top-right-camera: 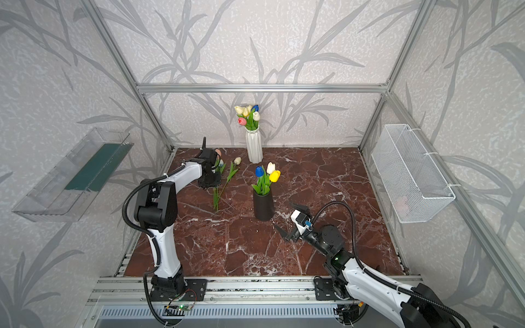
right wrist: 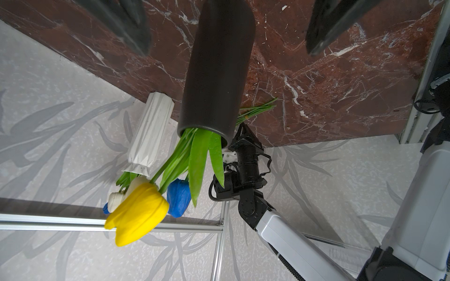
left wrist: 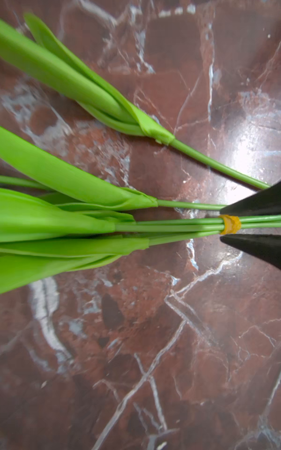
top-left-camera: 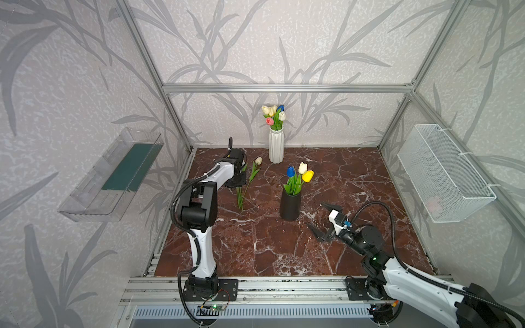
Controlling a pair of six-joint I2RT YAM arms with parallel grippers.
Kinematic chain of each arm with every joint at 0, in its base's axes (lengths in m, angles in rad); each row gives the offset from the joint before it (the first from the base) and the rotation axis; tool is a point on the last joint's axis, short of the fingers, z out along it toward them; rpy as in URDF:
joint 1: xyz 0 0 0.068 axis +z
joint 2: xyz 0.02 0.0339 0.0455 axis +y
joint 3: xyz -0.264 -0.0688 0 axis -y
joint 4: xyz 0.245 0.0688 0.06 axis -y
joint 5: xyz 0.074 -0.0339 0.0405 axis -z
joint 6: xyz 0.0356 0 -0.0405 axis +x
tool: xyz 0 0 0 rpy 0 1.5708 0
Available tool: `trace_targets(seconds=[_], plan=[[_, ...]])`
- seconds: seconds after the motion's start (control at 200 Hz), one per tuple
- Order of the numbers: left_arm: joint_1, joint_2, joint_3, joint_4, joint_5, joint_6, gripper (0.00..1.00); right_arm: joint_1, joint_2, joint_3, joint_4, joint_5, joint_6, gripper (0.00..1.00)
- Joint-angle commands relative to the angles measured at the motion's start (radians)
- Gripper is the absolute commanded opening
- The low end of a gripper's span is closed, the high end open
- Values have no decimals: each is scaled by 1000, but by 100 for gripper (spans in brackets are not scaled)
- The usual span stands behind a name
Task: Arrange the flowers into the vase
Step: 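Move the left gripper back down to the remaining tulip pile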
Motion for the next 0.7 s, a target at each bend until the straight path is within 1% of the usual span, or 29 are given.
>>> trace_targets(seconds=[0.0, 0.29, 0.36, 0.41, 0.495, 0.53, 0.57, 0.64, 0.695], plan=[[4, 36, 31, -60, -6, 12, 19, 8, -1, 9, 24, -10, 1, 99], [17, 105, 68, -93, -35, 6, 19, 7, -1, 9, 22, -4, -4, 99], [20, 105, 68, -103, -53, 0, 16, 7, 2, 9, 20, 0, -5, 99], [20, 92, 55, -97, -65, -2, 16, 7, 4, 9, 20, 2, -6, 99], [24, 84, 55, -106, -94, 3, 21, 7, -1, 8, 20, -1, -5, 99], [29, 88, 67, -124, -101, 8, 21, 7, -1, 9, 19, -2, -5, 99], [29, 89, 71, -138, -101, 13, 21, 7, 0, 9, 19, -2, -5, 99], [34, 80, 62, -138, -100, 19, 27, 7, 8, 10, 19, -2, -5, 99], [36, 72, 57, -141, -98, 21, 27, 7, 10, 11, 20, -4, -5, 99]])
